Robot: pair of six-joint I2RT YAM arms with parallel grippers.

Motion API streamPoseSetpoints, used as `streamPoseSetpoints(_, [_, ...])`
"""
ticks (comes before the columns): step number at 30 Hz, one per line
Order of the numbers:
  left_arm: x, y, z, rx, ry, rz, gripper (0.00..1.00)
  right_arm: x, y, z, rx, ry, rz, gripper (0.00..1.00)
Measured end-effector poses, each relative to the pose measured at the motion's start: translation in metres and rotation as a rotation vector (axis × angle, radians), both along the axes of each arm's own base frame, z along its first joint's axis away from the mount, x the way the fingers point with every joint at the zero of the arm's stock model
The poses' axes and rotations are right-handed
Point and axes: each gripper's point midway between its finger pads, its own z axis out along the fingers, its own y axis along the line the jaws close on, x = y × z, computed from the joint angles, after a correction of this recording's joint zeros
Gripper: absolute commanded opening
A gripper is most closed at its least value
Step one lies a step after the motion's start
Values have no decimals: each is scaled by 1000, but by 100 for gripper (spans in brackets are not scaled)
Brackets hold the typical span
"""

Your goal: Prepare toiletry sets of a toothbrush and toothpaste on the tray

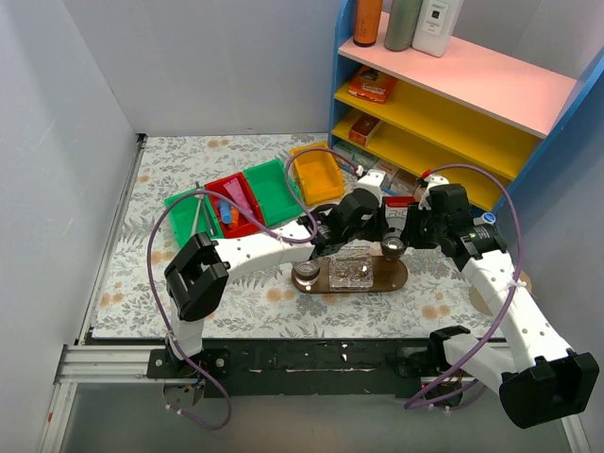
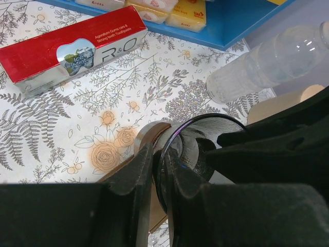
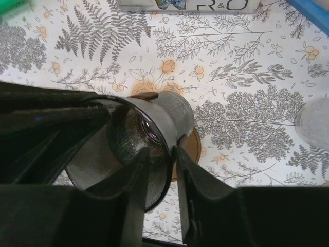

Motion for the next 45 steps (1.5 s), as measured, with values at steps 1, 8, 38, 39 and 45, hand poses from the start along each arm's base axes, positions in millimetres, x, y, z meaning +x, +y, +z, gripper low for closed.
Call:
streamPoseSetpoints(1, [-2,-1,0,0,-1,-3,0,0,0,0,1,0,-1,22])
streamPoseSetpoints(8, [-6,-5,2,-17,-19,-9,1,5,-10,-4,-33,3,-62,1])
streamPoseSetpoints(38, [2,112,88,-129,-264,-68,77,-15,13,-13,-88,76,350,1])
streamPoseSetpoints(39, [6,122,88,-119,-270,-50,77,-16,15,-13,-84,76,362,1])
streamPoseSetpoints(45, [16,160,127,-127,-388,2,79,-18,15,-16,-89,91,387,1])
